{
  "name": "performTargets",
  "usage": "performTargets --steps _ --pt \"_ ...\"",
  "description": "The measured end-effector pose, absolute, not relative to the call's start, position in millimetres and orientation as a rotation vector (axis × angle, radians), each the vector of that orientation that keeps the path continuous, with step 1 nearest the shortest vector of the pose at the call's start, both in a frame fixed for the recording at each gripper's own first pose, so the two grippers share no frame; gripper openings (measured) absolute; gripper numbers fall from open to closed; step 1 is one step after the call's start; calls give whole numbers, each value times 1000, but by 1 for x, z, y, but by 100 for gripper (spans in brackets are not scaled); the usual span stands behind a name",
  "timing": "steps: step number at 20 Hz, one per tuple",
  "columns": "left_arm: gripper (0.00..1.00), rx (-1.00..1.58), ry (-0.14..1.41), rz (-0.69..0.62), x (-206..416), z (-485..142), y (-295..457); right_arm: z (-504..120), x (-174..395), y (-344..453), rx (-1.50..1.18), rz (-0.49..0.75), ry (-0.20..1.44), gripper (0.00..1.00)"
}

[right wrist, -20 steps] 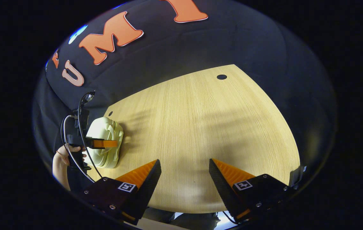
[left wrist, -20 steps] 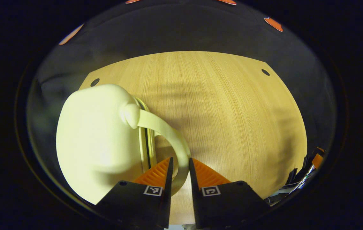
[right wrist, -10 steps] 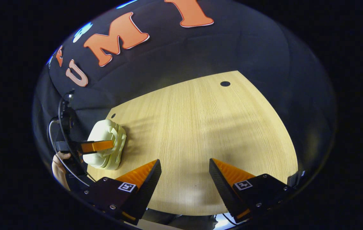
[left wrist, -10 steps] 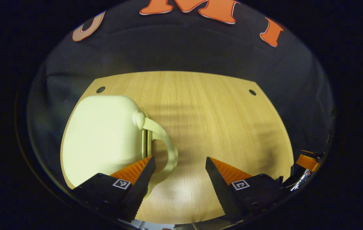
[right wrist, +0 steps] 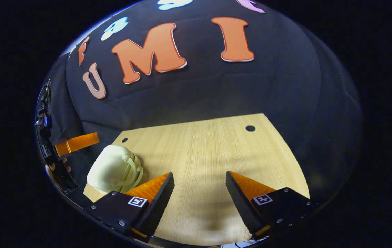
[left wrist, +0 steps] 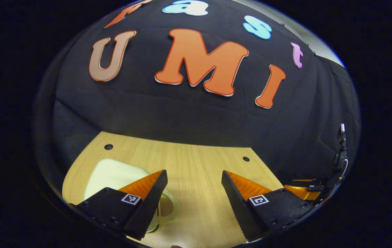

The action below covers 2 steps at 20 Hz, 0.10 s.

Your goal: First open the suitcase, pack the skin care products into it, and then close the suitcase.

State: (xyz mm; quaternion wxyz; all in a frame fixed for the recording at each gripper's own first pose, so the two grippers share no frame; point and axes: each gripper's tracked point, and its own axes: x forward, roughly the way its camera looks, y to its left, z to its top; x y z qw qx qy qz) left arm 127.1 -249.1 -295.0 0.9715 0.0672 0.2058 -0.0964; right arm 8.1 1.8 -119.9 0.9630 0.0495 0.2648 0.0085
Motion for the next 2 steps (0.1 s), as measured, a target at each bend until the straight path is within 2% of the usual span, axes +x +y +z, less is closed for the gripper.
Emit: performTargets --steps 2 --pt "98 149 366 -189 131 -294 -252 -108 21 2 65 9 466 96"
